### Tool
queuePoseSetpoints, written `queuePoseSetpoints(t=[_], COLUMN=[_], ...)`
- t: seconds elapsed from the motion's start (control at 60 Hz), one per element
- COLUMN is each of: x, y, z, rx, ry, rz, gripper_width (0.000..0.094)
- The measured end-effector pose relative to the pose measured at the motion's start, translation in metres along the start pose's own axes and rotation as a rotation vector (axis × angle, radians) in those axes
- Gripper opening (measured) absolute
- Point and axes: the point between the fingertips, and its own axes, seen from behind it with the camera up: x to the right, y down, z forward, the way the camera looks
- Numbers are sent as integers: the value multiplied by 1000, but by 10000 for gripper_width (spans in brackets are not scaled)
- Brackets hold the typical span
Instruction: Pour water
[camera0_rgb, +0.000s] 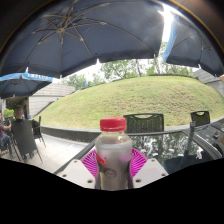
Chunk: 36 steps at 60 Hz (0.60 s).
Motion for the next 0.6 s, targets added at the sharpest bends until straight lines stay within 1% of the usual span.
queuePoseSetpoints(t=[0.033, 0.05, 0.083, 0.117, 0.133, 0.15, 0.25, 0.3, 0.35, 0.383, 0.45, 0.533, 0.6], x=[4, 9, 14, 15, 13, 15, 7, 9, 12, 9, 11, 14, 14], y=[27, 3, 16, 24, 8, 23, 47, 57, 73, 64, 70, 73, 75], z=[-16, -1, 1, -2, -9, 2, 1, 3, 7, 10, 1, -4, -6], rx=[13, 4, 37, 43, 33, 34, -3, -15, -51, -8, -28, -69, -80], ry=[13, 7, 20, 27, 24, 22, -19, -22, -18, -30, -37, -42, -61], rz=[16, 45, -11, -47, -51, -61, -59, -71, -98, -102, -91, -48, -36], gripper_width=[363, 364, 362, 363, 363, 363, 375, 381, 400, 410, 418, 450, 481])
